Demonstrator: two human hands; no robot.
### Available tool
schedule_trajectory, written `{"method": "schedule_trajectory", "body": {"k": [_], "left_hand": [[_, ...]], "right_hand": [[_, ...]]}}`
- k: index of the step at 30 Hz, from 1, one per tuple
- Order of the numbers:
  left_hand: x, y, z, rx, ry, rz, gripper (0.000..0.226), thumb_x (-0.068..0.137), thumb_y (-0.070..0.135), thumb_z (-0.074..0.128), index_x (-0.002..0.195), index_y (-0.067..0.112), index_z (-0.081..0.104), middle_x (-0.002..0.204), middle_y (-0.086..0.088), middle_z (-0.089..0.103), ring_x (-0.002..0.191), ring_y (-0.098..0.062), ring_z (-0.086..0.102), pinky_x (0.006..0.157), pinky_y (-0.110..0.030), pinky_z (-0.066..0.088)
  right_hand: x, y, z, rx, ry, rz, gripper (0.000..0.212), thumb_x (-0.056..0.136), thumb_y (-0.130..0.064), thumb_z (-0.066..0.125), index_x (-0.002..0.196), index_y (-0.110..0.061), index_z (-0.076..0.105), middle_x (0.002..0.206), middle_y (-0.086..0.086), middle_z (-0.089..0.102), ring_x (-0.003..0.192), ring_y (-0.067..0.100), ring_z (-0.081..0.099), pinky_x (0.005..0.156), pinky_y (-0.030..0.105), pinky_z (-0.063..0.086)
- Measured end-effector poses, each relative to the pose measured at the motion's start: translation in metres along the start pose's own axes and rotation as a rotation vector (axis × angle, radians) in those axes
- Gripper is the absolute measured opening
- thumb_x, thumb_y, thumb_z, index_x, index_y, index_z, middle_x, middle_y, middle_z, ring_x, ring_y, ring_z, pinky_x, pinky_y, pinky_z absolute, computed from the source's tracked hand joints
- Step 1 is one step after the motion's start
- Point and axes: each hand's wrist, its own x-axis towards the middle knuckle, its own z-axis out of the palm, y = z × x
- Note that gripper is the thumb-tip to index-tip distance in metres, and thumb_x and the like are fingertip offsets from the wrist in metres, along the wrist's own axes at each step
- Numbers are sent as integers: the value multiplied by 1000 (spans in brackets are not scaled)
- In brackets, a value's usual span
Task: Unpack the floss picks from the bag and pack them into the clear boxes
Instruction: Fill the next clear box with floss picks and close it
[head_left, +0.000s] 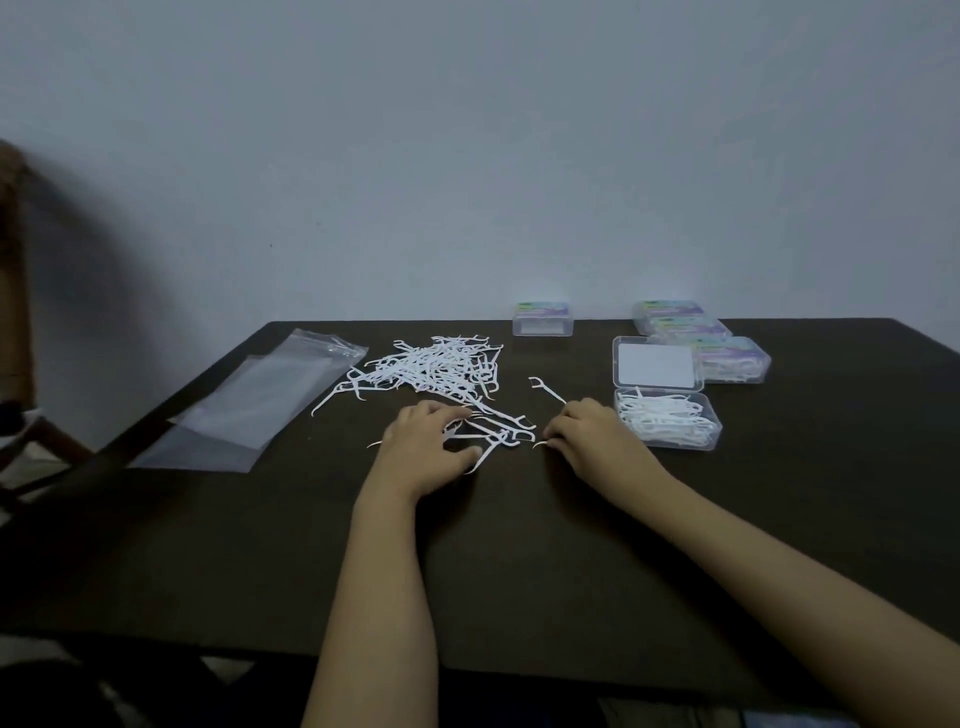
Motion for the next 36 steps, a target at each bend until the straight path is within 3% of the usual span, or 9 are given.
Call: {"method": "schedule_trajectory", "body": {"k": [4,11,19,21,23,26,28,32,36], "left_hand": [[4,3,7,-76,-4,53,35,86,28,61,121,22,58,126,2,46,127,-13,32,101,-25,29],[13,23,18,31,12,154,22,91,16,54,110,16,66,115,-6,56,115,-19,48,94,-31,42],[19,47,27,201,70,139,22,92,13,47,105,16,64,110,-7,59,108,-25,53,90,-32,36],[20,48,28,208,96,139,21,92,11,44,104,16,61,109,-5,60,107,-24,53,88,-30,33],[21,51,30,210,133,155,22,91,8,42,103,16,60,106,-3,63,104,-23,54,88,-29,31],[21,53,33,165,160,148,22,89,5,43,98,16,60,99,-3,65,99,-24,56,89,-29,34],[23,54,32,91,165,116,20,89,5,46,96,16,61,96,-5,66,98,-26,56,86,-33,42],[24,64,26,-108,186,86,17,85,-1,56,95,10,65,90,-5,64,87,-18,58,79,-29,46],[25,74,18,-265,191,87,13,81,-4,61,89,6,67,76,0,59,75,-14,57,75,-27,48]], "right_hand": [[2,-1,-4,-138,-24,-42,28,99,-24,35,117,-14,55,120,4,53,113,22,45,89,30,33],[9,-4,-7,-260,-117,-31,23,98,-11,34,117,-8,47,122,10,48,112,25,42,87,31,38],[9,0,-17,-204,-228,22,26,93,-12,38,115,-3,51,120,16,53,112,27,46,91,30,36],[5,4,-23,-64,-174,68,16,91,-9,41,102,-7,53,112,16,57,105,28,51,86,31,39],[1,15,-30,222,-24,135,8,85,-3,50,88,-9,55,95,15,63,86,25,57,77,31,42],[-6,39,-45,601,301,255,9,78,5,59,78,-4,60,65,0,56,57,8,49,58,14,41],[-11,55,-56,794,412,358,19,80,6,58,73,-11,55,64,2,54,50,3,46,51,11,40],[-17,79,-59,1021,427,475,25,83,11,52,75,-12,46,70,12,61,41,2,53,43,13,45],[-14,87,-51,1042,371,563,25,82,11,51,75,-12,44,71,14,63,46,9,57,45,15,48]]}}
